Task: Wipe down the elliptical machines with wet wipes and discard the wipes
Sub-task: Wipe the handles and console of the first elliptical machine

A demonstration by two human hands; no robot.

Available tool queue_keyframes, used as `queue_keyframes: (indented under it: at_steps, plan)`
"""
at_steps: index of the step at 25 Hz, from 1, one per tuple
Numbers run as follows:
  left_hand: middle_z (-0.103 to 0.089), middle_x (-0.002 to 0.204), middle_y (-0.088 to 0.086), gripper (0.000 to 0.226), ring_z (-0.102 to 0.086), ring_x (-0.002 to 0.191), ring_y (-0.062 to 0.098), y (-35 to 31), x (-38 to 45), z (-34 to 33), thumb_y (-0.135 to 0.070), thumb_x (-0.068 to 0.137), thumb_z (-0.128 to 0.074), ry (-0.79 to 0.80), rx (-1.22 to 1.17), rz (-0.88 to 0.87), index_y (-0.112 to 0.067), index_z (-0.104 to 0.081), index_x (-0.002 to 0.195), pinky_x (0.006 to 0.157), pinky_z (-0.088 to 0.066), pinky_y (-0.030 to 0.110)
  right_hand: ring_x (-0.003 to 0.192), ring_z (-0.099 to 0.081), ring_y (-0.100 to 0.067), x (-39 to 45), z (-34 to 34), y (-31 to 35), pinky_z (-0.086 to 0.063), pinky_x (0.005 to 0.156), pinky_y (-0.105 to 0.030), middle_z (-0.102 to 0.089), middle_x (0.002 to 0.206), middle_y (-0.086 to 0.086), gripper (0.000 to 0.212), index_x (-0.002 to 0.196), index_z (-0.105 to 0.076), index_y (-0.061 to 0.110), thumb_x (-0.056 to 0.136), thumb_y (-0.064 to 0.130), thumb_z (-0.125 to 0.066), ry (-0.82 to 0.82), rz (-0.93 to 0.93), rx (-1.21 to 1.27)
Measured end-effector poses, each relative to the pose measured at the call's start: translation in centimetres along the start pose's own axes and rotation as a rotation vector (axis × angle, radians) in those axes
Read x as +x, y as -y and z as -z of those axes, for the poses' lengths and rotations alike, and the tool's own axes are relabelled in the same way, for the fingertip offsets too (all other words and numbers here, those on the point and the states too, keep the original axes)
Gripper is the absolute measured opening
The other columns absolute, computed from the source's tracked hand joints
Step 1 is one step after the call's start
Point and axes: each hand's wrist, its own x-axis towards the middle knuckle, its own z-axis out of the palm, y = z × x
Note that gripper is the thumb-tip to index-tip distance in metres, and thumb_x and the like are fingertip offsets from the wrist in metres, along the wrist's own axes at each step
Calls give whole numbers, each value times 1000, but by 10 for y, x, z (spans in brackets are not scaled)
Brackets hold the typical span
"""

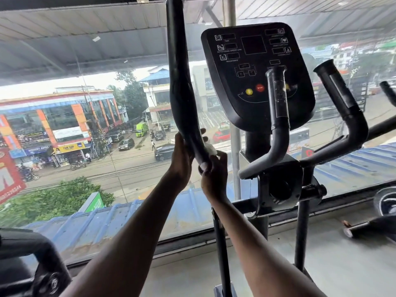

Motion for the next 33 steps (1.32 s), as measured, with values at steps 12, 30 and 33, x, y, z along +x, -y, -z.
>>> queue_keyframes:
  at_steps: [12,30,33]
  plan:
    - [-62,90,-2,20,-56,84,20,53,-5,24,-34,101,-43,-125,259,301,-26,-59,94,78,-44,34,87,-65,-26,-5,-14,-8,-43,59,-14,-67,90,-10,17,92,-53,16,84,4,-62,-37,-559,301]
    - [-61,80,-15,32,-57,83,13,95,30,23,-30,101,-35,14,3,-63,-38,-65,94,84,-50,37,86,-64,-27,-9,-27,2,-55,81,-42,-65,91,-7,15,91,-53,24,82,12,-55,-309,-500,67]
    - [-62,77,-10,25,-60,77,19,111,41,36,-37,94,-42,68,66,-20,-38,-67,89,73,-54,53,71,-57,-15,-10,-38,2,-50,58,-15,-57,76,-4,12,86,-49,10,89,-1,-54,-328,-560,59]
